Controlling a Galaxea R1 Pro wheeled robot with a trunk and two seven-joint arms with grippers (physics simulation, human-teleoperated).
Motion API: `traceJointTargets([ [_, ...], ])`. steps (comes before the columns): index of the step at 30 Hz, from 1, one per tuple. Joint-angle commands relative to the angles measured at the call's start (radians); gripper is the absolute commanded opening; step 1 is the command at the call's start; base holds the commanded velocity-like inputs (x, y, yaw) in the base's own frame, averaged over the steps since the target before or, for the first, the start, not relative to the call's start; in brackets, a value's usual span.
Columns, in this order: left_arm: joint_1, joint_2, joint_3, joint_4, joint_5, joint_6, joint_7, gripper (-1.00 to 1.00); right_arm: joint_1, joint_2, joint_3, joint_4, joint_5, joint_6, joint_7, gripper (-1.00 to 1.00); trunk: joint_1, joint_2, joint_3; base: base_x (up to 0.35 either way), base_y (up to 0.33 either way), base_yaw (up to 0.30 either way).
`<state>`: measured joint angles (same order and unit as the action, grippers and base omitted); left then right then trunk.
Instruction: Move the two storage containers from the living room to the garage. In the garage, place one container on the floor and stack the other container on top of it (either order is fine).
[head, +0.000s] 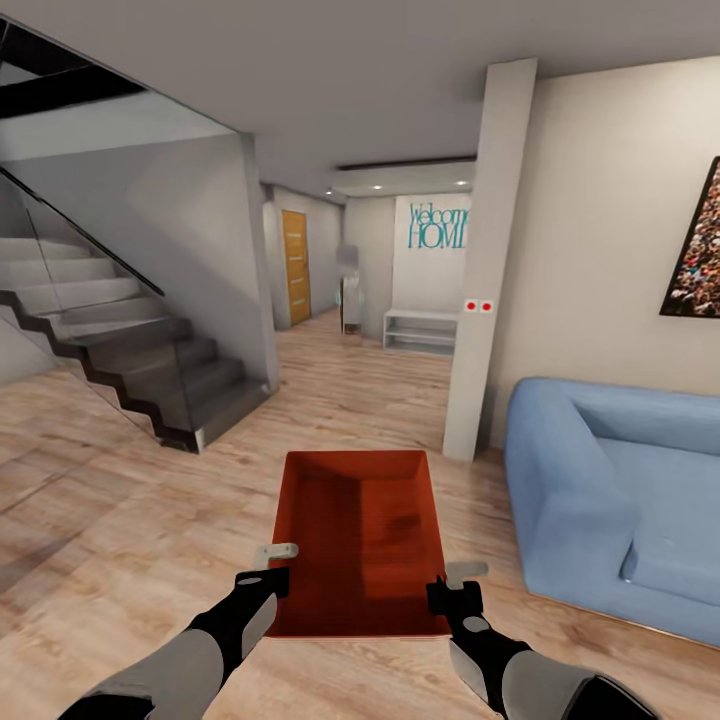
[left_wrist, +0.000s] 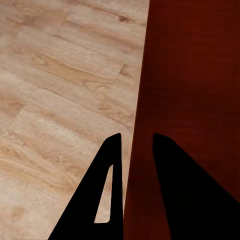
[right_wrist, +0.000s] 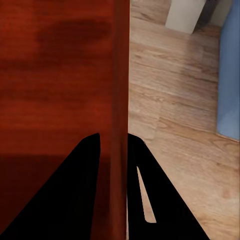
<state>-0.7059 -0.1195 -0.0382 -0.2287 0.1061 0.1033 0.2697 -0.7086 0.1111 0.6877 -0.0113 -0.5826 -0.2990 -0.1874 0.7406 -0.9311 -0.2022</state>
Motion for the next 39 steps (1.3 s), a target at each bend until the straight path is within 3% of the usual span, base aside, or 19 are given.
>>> traceJointTargets([
  [1,-0.002,0.011,0.037,-0.004,0.043,0.007,0.008,-1.00,0.000,-0.001,-0.022,-0.001,-0.002,-0.002,-0.003,-1.00,0.001,-0.001,-0.001,0.322,0.000,0.000],
  [39,-0.001,0.011,0.037,-0.004,0.043,0.007,0.008,-1.00,0.000,-0.001,-0.022,-0.001,-0.002,0.000,-0.003,-1.00,0.001,-0.001,-0.001,0.322,0.000,0.000],
])
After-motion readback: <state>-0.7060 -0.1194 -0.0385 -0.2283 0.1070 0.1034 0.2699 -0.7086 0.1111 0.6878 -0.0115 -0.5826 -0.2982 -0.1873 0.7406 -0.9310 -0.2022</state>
